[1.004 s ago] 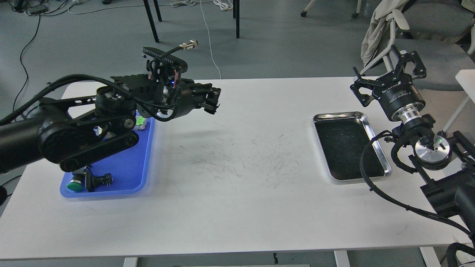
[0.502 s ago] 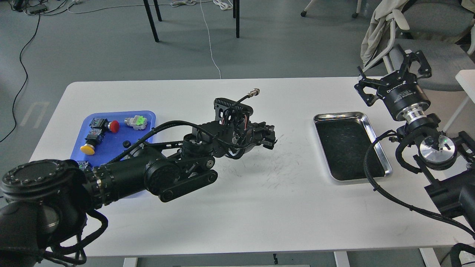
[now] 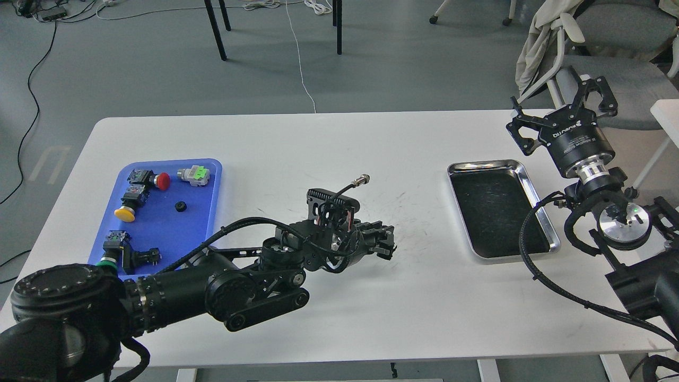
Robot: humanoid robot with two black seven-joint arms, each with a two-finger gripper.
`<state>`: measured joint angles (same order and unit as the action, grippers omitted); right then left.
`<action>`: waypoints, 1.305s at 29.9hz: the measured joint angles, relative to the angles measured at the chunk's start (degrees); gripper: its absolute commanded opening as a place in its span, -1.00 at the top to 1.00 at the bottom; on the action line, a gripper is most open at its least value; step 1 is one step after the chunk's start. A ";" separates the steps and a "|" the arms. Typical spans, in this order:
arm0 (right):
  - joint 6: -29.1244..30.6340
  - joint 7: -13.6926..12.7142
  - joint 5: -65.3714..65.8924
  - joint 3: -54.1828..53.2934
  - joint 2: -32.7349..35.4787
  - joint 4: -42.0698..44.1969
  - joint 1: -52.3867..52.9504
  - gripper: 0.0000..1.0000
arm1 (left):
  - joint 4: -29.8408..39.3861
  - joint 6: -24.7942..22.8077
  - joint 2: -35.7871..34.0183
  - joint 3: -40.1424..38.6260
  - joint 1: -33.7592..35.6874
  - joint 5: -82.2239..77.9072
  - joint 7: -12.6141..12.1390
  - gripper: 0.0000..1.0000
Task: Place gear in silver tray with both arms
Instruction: 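Lift the gear and carry it with the left gripper to the table center, then open the left gripper to set the gear down and retract the left arm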
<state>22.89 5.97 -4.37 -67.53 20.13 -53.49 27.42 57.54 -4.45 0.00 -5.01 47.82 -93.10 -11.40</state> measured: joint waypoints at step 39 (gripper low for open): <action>0.58 0.01 0.20 0.83 -0.99 0.10 -0.35 -0.98 | 3.12 9.53 0.00 -0.15 -0.51 12.68 5.26 -0.87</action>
<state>23.47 5.98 -4.17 -66.70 19.13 -53.39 27.07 60.66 5.09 0.00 -5.16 47.31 -80.42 -6.13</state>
